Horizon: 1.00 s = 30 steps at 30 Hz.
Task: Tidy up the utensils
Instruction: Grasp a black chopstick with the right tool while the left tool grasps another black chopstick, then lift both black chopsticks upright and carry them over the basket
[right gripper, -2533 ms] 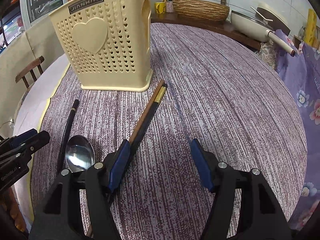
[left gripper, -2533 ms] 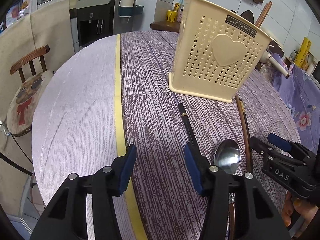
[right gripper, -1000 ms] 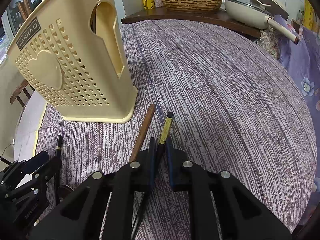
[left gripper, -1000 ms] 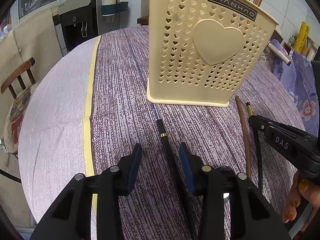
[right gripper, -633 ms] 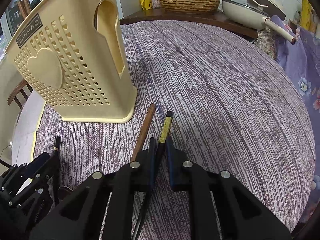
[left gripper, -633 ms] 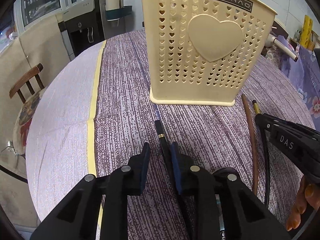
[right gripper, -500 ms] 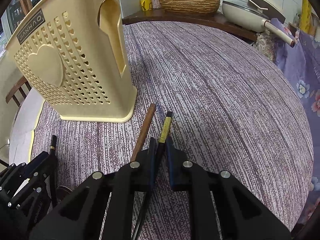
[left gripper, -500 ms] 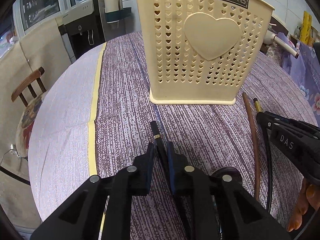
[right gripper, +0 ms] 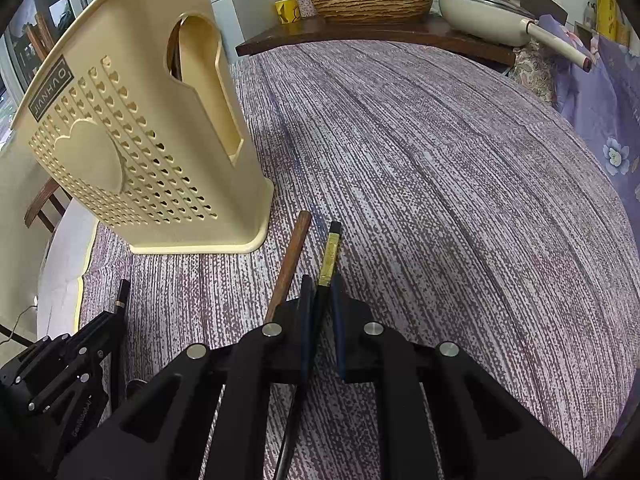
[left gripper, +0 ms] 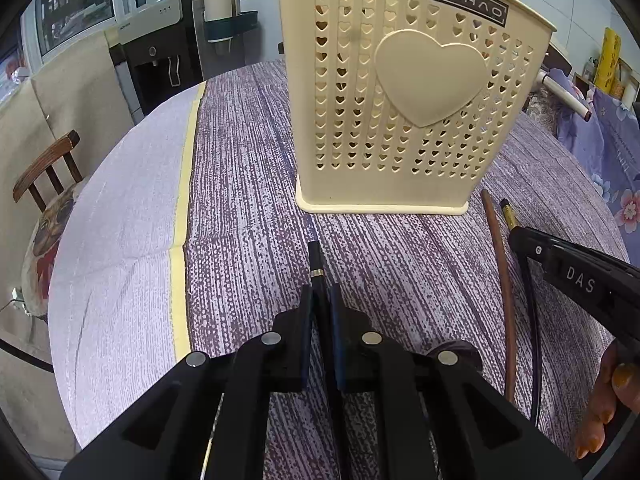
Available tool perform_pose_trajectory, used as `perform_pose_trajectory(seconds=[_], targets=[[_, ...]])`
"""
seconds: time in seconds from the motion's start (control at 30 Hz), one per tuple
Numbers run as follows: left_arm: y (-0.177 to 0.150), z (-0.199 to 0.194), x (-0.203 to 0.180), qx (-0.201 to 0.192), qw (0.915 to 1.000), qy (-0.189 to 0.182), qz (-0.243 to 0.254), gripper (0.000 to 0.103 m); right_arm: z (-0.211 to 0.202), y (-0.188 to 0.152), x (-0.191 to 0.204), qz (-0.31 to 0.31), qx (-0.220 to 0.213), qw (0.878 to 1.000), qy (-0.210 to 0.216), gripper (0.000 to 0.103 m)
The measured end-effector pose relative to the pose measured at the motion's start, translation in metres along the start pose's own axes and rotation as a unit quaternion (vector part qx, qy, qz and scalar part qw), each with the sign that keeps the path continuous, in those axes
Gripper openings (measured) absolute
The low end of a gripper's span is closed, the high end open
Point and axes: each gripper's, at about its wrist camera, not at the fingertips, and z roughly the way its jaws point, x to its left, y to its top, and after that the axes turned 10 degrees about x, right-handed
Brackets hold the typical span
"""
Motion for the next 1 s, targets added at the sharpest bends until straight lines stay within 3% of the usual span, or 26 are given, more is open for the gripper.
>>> perform_pose_trajectory(seconds=[0.17,0.4,0.53,1.0], targets=[[0.003,0.001,0.004,0.003,0.9999,-0.012,-0.007,0.009,0.002,0.003,-0.005,0.008,0.000,1.000,0.013,0.010],[0.003,0.000,0.009,0.004,0.9991,-0.036,-0.019,0.009,0.003,0.007,-0.022,0.034,0.001,0.997,0.064,0.009],[0.006,-0.007,0.014,-0.006,0.9988,-0.044,-0.023,0.009,-0.010,0.006,-0.026,0.034,-0.019,0.996,0.077,0.009],[0.009,-0.079,0.025,-0.091,0.9914,-0.090,-0.026,0.008,-0.092,-0.003,-0.040,0.013,-0.104,0.975,0.198,0.008]])
